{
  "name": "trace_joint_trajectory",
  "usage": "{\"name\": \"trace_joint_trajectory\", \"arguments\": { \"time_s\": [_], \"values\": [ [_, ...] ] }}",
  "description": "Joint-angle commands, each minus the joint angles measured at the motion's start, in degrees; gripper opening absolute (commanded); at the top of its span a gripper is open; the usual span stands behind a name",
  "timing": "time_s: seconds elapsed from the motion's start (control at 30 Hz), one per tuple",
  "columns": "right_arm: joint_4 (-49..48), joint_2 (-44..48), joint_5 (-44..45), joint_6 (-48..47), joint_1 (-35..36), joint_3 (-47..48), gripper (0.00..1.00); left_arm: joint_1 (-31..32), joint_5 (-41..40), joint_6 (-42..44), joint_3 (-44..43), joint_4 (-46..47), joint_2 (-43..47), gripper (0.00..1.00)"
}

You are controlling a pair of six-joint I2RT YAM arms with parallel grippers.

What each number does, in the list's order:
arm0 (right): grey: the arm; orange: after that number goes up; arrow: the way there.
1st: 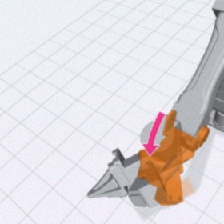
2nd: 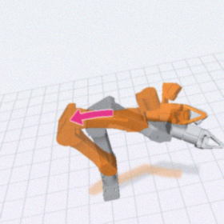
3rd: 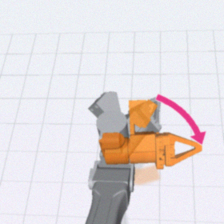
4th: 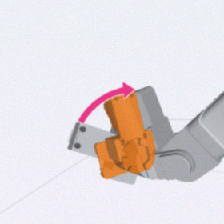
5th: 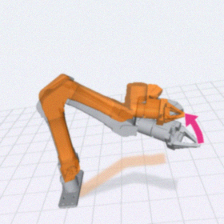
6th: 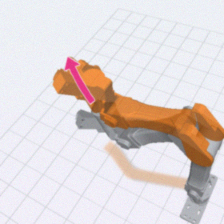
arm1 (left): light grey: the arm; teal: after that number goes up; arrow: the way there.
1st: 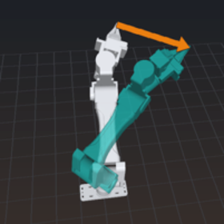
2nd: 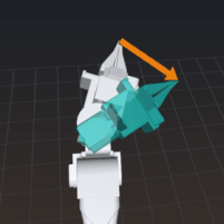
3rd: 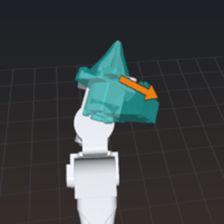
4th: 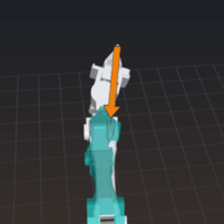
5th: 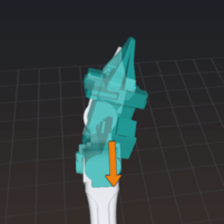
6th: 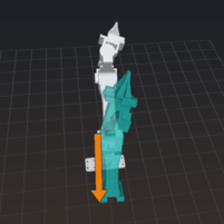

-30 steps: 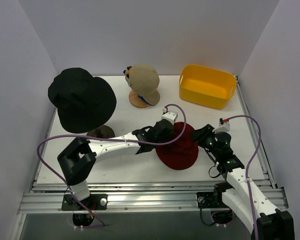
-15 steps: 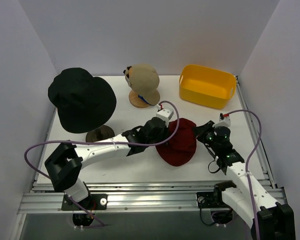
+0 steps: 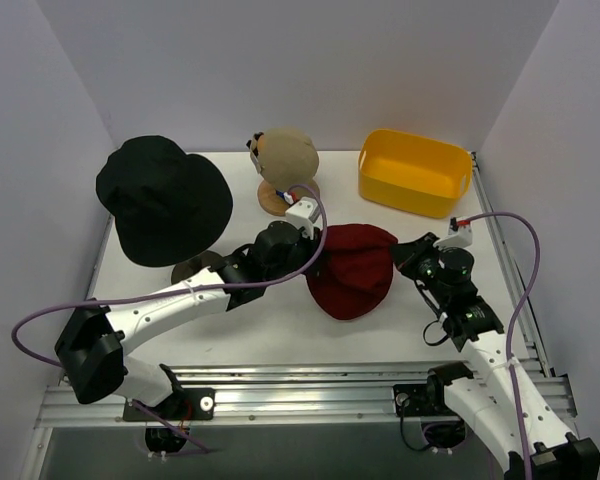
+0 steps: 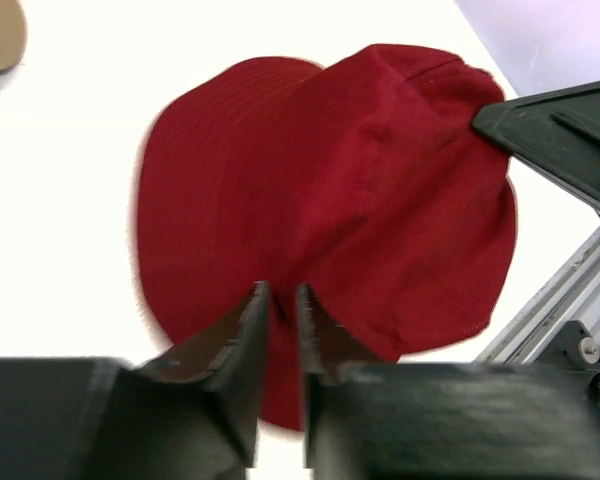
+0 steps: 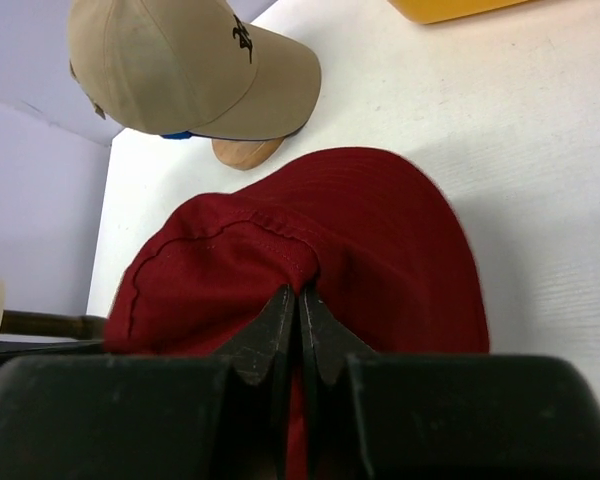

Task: Stack the hats

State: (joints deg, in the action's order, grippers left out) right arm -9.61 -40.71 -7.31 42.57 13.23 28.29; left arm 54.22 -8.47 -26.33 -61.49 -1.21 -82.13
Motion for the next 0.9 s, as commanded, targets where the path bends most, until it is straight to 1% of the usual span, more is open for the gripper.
{"name": "trace_joint_trajectory", "arguments": {
  "time_s": [0.0,0.03,0.2,0.27,0.33,0.43,0.53,0.7,0.8,0.83,0.87],
  "values": [
    [-0.9,0.2,-0.4,-0.7,-0.5,2.0,0.0,-1.4,0.5,0.8,0.5,-2.5,3.5,0.29],
    [-1.0,0.1,-1.3,-1.1,-0.5,1.9,0.0,-1.4,0.9,0.9,0.4,-2.7,3.8,0.36],
    [-1.7,-1.6,-6.2,-5.6,-0.3,2.0,0.0,-0.9,4.8,2.0,-0.3,-3.6,4.3,0.46],
    [-2.2,-4.2,-9.6,-8.9,-0.3,2.6,0.0,-0.1,5.1,3.6,-2.0,-5.0,3.3,0.5],
    [-3.4,-7.1,-14.1,-11.2,-0.3,2.5,0.0,0.4,5.1,5.0,-4.1,-6.0,1.0,0.52],
    [-6.8,-9.6,-17.9,-11.1,-0.1,1.9,0.0,0.9,5.8,6.2,-6.7,-6.9,-2.9,0.54],
    [-9.1,-10.9,-19.3,-11.1,0.0,2.2,0.0,0.9,5.1,6.3,-7.9,-7.2,-6.0,0.55],
    [-9.0,-12.7,-19.6,-11.5,0.3,4.2,0.0,0.5,3.1,7.7,-9.6,-7.9,-9.5,0.59],
    [-8.1,-13.0,-17.2,-10.2,0.2,4.8,0.13,0.5,1.5,8.2,-10.6,-8.5,-11.2,0.59],
    [-7.0,-12.7,-16.3,-9.8,0.3,5.0,0.25,0.4,1.7,8.2,-10.6,-7.9,-11.6,0.59],
    [-6.3,-12.5,-15.5,-9.3,0.4,5.1,0.29,0.4,1.8,8.3,-10.5,-7.7,-11.7,0.59]
  ]
}}
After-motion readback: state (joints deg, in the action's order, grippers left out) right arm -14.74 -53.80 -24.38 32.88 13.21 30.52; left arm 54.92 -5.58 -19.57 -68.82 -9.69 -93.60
